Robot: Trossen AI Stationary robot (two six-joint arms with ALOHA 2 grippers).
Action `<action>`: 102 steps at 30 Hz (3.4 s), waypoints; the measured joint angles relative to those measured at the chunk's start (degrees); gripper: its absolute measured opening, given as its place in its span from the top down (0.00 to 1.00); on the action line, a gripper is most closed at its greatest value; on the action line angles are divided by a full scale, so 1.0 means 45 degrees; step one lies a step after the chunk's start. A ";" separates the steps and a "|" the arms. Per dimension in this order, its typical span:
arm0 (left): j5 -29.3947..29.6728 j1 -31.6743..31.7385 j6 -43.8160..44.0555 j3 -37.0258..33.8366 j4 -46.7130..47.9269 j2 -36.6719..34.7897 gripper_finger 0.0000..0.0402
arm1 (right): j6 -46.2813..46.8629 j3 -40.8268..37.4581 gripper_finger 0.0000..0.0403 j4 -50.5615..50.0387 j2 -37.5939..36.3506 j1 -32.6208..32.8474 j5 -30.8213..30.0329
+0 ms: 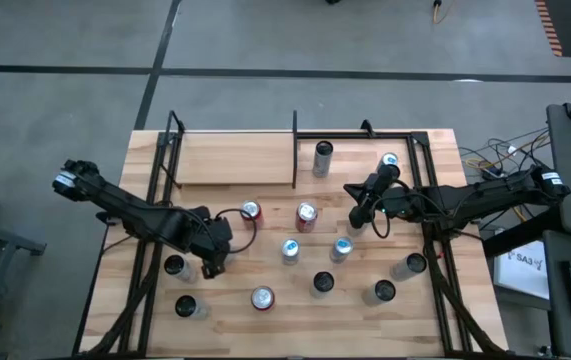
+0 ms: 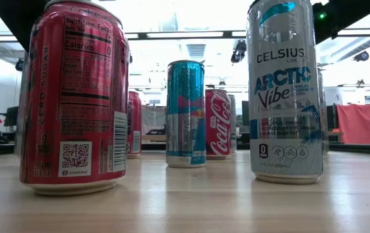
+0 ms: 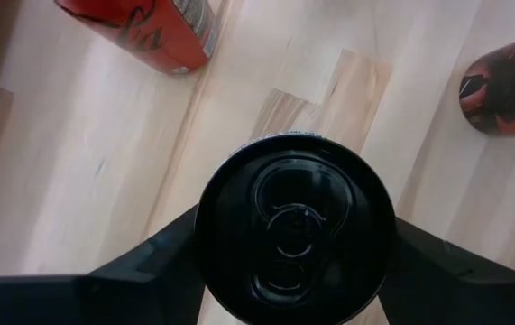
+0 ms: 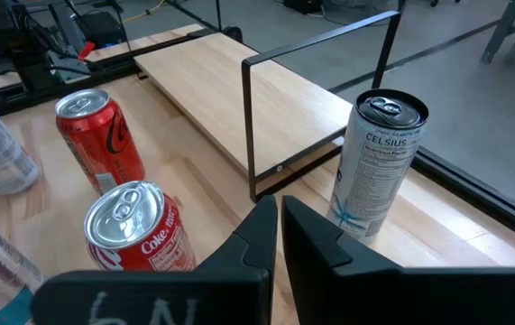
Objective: Place canned beverage on shelf
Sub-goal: Put the top right white and pink soda can on the shelf
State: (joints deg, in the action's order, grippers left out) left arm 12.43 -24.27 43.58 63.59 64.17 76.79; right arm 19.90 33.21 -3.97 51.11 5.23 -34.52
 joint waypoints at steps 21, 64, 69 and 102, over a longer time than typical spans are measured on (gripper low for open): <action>0.0636 0.2772 -0.6091 0.4702 0.3470 0.0000 0.42 | -0.0044 0.0000 0.97 0.0000 0.0000 -0.0001 0.0000; -0.3623 1.4737 -1.6219 0.6116 0.1943 0.2442 0.42 | 0.0006 0.0000 0.97 0.0003 -0.0003 -0.0001 -0.0010; -0.4406 1.5188 -1.5866 0.6105 0.1872 0.2326 0.42 | 0.0009 -0.0022 0.97 0.0001 -0.0005 -0.0005 -0.0010; -0.3970 1.5363 -1.5468 0.3557 0.0377 0.2055 0.38 | 0.0157 -0.0165 0.97 -0.0010 -0.0005 -0.0001 0.0000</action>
State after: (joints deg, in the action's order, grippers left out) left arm -5.43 44.86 -26.02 79.59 65.87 86.04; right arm 20.61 32.47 -4.01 51.09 5.23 -34.52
